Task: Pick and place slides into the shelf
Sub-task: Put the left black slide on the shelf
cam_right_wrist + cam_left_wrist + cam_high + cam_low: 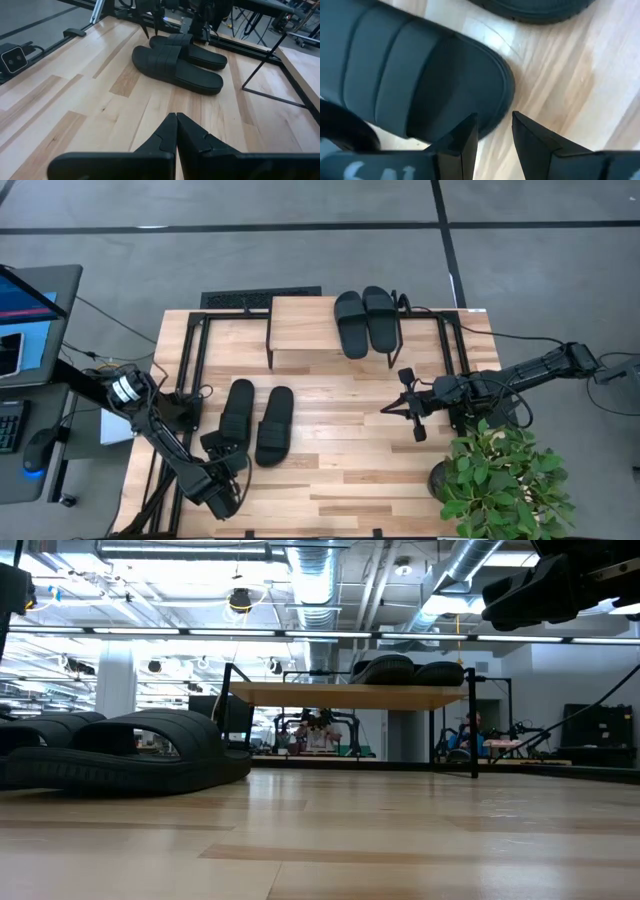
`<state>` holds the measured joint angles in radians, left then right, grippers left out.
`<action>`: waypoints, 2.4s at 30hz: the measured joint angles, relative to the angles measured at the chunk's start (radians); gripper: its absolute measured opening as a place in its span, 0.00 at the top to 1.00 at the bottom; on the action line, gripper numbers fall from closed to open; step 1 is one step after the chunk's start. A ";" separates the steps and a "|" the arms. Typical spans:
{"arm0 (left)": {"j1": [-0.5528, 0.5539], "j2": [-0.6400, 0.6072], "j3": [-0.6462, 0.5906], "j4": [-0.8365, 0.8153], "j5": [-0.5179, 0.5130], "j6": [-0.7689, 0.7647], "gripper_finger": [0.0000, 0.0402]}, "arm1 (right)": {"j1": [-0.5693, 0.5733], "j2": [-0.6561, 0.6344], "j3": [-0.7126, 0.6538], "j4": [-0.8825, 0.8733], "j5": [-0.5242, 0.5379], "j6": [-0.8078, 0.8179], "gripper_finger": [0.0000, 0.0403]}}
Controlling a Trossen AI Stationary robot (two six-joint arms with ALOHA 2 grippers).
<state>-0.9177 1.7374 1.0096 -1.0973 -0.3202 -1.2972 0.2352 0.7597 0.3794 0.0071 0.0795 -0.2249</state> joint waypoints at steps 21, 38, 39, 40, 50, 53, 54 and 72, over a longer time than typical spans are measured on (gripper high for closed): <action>0.060 -0.012 -0.143 0.208 0.052 0.083 0.73 | 0.001 0.000 0.000 -0.001 -0.004 0.016 1.00; 0.054 0.005 -0.058 0.052 0.043 0.044 0.99 | 0.034 0.000 0.000 0.000 -0.002 0.016 1.00; 0.055 0.005 -0.042 0.015 0.049 0.044 0.99 | 0.034 0.000 0.000 0.000 -0.002 0.016 1.00; 0.054 0.005 -0.023 -0.016 0.053 0.044 0.99 | 0.034 0.000 0.000 0.000 -0.002 0.016 1.00; 0.053 0.003 0.171 -0.299 0.019 0.041 0.99 | 0.033 0.000 0.000 0.000 0.000 0.016 1.00; 0.053 0.001 0.232 -0.365 -0.006 0.041 0.99 | 0.033 0.000 0.000 0.000 0.000 0.016 1.00; 0.053 0.001 0.250 -0.385 -0.013 0.042 1.00 | 0.033 0.000 0.000 0.000 0.000 0.016 1.00; 0.061 0.000 0.349 -0.475 -0.132 0.102 1.00 | 0.033 0.000 0.000 0.000 0.000 0.016 1.00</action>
<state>-0.8567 1.7370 1.3586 -1.5724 -0.4520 -1.1950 0.2680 0.7601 0.3794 0.0071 0.0795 -0.2089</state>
